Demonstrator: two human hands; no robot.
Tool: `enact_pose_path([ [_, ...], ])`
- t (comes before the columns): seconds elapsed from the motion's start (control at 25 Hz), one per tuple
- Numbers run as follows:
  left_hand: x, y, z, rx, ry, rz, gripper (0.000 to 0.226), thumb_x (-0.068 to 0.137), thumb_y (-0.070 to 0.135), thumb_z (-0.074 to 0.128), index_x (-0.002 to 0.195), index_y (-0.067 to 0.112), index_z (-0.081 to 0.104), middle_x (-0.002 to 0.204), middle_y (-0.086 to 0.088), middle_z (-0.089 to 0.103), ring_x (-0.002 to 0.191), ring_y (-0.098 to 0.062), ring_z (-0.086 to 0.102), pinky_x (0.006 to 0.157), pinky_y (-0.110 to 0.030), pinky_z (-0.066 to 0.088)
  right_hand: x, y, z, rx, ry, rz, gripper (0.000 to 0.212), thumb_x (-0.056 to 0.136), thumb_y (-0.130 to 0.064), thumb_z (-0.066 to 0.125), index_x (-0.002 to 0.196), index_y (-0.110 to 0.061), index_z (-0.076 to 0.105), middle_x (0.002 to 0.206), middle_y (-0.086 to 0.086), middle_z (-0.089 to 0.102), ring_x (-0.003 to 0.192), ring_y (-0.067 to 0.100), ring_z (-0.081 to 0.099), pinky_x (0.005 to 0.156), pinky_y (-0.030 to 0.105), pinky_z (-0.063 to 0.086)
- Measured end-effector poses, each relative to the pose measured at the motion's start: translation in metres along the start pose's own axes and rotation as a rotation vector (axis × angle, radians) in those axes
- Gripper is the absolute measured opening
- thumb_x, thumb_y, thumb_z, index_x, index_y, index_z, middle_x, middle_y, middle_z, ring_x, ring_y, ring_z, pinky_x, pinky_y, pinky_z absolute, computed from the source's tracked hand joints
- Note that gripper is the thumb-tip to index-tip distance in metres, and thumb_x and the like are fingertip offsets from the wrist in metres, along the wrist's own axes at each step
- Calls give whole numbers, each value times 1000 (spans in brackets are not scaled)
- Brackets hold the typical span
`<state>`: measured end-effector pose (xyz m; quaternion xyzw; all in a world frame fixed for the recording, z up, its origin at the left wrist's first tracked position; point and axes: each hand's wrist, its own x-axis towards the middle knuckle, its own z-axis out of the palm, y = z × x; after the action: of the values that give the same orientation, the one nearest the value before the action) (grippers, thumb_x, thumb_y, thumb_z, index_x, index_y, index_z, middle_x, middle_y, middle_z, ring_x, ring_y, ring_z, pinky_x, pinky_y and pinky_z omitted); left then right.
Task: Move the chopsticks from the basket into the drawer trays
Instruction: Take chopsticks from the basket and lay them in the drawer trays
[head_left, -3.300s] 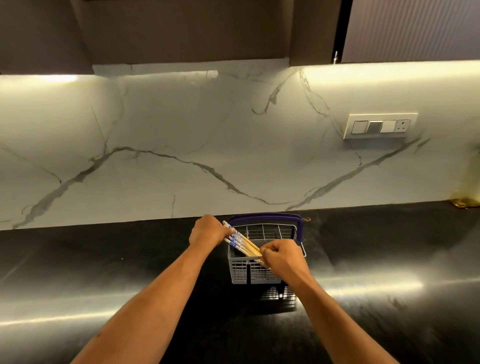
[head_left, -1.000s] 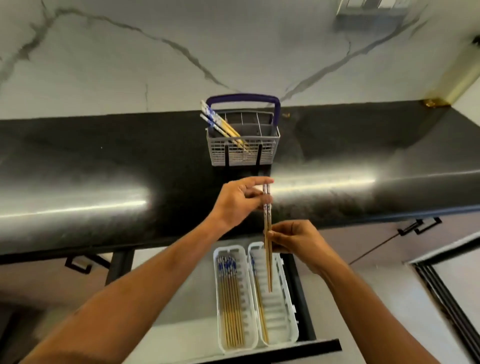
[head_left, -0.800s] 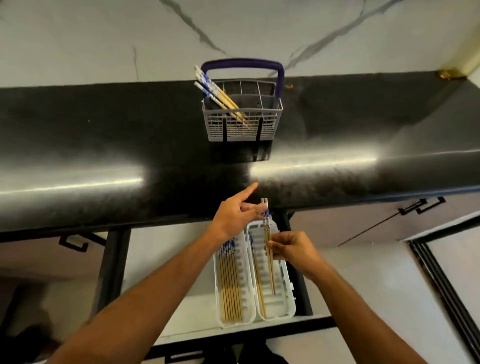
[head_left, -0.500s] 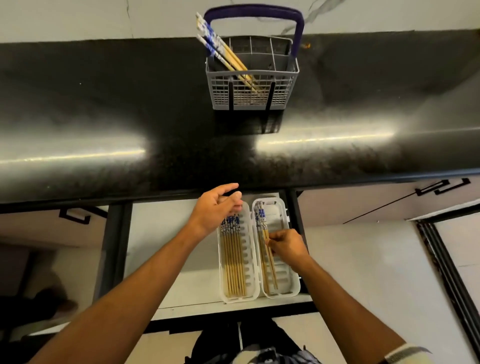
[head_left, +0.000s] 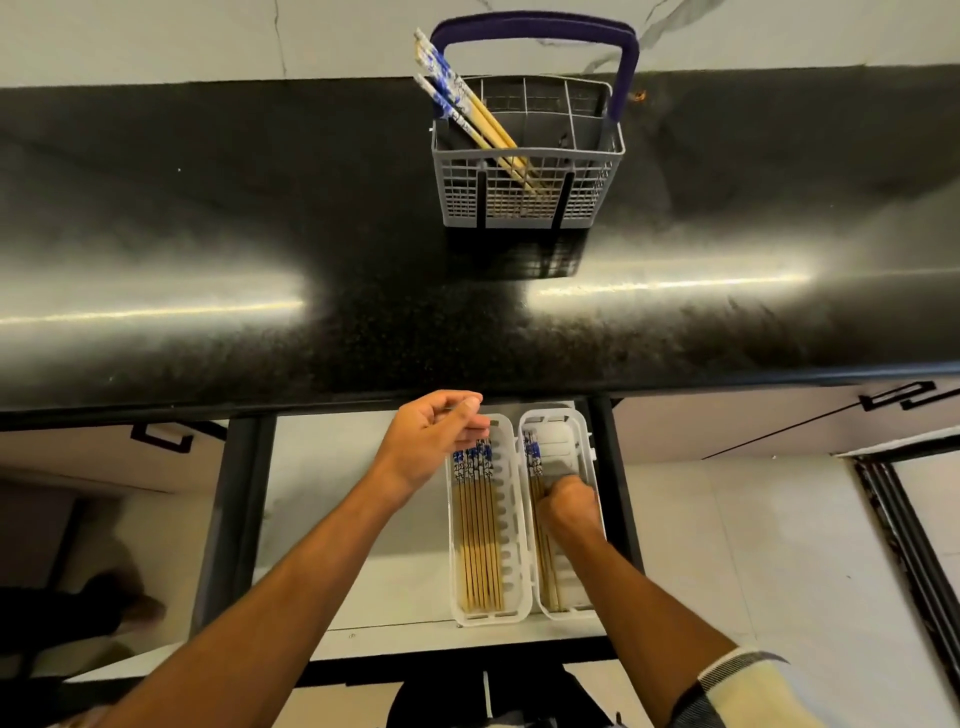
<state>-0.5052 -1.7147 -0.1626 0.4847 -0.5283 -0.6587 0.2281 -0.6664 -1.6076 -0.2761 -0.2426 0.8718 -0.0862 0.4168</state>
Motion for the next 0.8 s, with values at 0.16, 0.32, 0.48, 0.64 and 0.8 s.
enact_pose_path([
  [0.16,-1,1,-7,-43,15,-17,19,98,19,55,112,14,67,98,-11,76,90,-20,75,76,-22,60,0,-8,-6,-63,21,13,16,97,-6,52,108,-2,64,107,14,68,96,26,69,87,34,59],
  [0.32,-2,2,-13,-52,27,-24,16,99,19,55,108,17,67,96,-9,77,90,-19,75,75,-22,59,-5,-5,-5,-96,28,-28,21,98,-6,48,112,0,63,110,16,68,100,28,68,90,37,58],
  [0.48,-3,3,-15,-60,33,-35,18,99,21,55,110,16,67,96,-8,77,91,-19,75,78,-24,60,-12,-4,-8,-139,65,-53,16,99,-7,51,108,-5,64,104,11,69,91,21,70,82,29,60],
  [0.64,-5,2,-15,-67,40,-35,19,98,21,55,112,14,67,97,-8,77,92,-19,75,80,-25,60,-15,-6,-6,-144,53,-66,11,97,-9,56,104,-8,64,102,8,70,84,18,67,82,30,60],
  [0.8,-8,2,-17,-73,45,-42,20,99,21,55,112,13,67,97,-9,77,93,-21,75,79,-25,60,-20,-5,-6,-161,57,-85,10,97,-10,56,104,-11,63,102,7,67,87,17,65,85,30,59],
])
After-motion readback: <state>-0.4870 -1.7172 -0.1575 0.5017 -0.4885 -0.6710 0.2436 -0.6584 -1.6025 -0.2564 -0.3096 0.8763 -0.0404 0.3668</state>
